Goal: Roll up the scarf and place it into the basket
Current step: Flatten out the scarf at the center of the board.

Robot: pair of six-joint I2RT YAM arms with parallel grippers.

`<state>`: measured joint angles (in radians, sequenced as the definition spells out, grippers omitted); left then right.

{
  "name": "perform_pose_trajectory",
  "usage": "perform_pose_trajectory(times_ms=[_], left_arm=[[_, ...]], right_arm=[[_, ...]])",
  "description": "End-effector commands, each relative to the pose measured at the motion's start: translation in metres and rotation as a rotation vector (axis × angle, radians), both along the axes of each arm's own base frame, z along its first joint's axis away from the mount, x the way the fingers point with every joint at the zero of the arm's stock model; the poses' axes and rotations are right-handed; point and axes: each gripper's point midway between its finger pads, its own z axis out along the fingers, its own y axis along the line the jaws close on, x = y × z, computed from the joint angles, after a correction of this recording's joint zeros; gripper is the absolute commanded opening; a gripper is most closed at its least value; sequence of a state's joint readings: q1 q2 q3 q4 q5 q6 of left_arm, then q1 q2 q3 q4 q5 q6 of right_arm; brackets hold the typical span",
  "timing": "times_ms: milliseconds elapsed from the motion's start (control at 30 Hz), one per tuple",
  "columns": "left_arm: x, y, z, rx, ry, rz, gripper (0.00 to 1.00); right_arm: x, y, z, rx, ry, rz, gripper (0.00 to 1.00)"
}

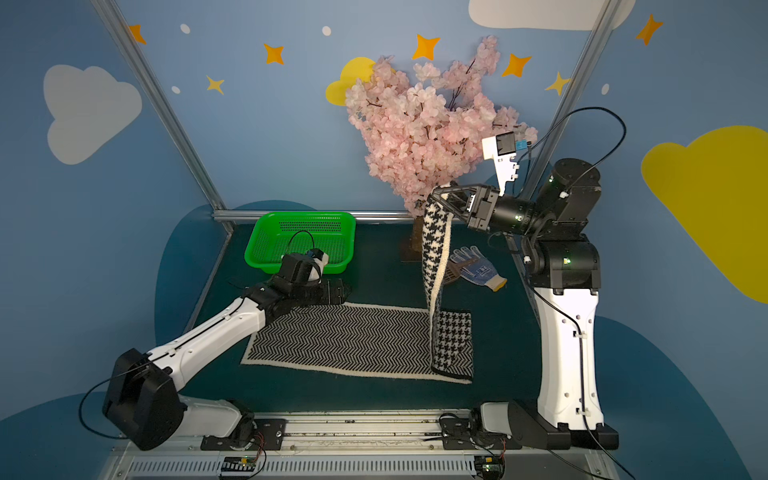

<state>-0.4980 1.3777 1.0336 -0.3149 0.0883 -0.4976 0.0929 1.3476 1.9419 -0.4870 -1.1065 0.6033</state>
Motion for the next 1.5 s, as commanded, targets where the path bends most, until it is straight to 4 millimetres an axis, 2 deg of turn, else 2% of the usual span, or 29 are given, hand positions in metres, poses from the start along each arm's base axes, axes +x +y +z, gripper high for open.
perform_pose_trajectory(times_ms=[0,100,200,333,467,567,800,967,1033,1133,1267,1467], left_arm=[[-0.005,0.005,0.006,-0.017,-0.004,-0.011,1.0],[-0.007,0.011,0.013,-0.03,-0.01,0.003,1.0],[-0.01,0.021,0.021,-0.036,-0.022,0.018,1.0],[-0.013,0.04,0.033,-0.041,-0.044,0.05,1.0],[-0.016,0.062,0.041,-0.041,-0.047,0.09,1.0],[-0.022,0.078,0.045,-0.031,-0.057,0.121,1.0],[-0.036,0.111,0.046,-0.017,-0.043,0.186,1.0],[-0.039,0.117,0.045,-0.051,-0.045,0.188,1.0],[-0.044,0.113,0.046,-0.08,-0.046,0.163,1.0],[-0.054,0.113,0.047,-0.079,-0.061,0.135,1.0],[-0.071,0.124,0.047,-0.024,-0.079,0.15,1.0],[-0.08,0.154,0.045,0.122,-0.06,0.257,0.99]], right_arm=[[0.002,0.011,-0.011,-0.012,-0.032,0.014,0.06],[0.009,0.025,-0.034,-0.019,0.003,0.035,0.06],[0.01,0.048,-0.053,-0.042,0.034,0.086,0.06],[-0.003,0.085,-0.072,-0.105,0.046,0.198,0.06],[-0.017,0.113,-0.092,-0.169,0.057,0.299,0.06],[-0.022,0.133,-0.114,-0.217,0.096,0.373,0.06],[-0.017,0.187,-0.194,-0.344,0.186,0.42,0.06],[-0.017,0.229,-0.242,-0.369,0.281,0.481,0.06],[-0.019,0.246,-0.259,-0.396,0.303,0.497,0.06],[-0.017,0.265,-0.274,-0.421,0.328,0.498,0.06],[-0.009,0.284,-0.293,-0.445,0.383,0.501,0.07],[-0.019,0.314,-0.316,-0.444,0.443,0.571,0.08]])
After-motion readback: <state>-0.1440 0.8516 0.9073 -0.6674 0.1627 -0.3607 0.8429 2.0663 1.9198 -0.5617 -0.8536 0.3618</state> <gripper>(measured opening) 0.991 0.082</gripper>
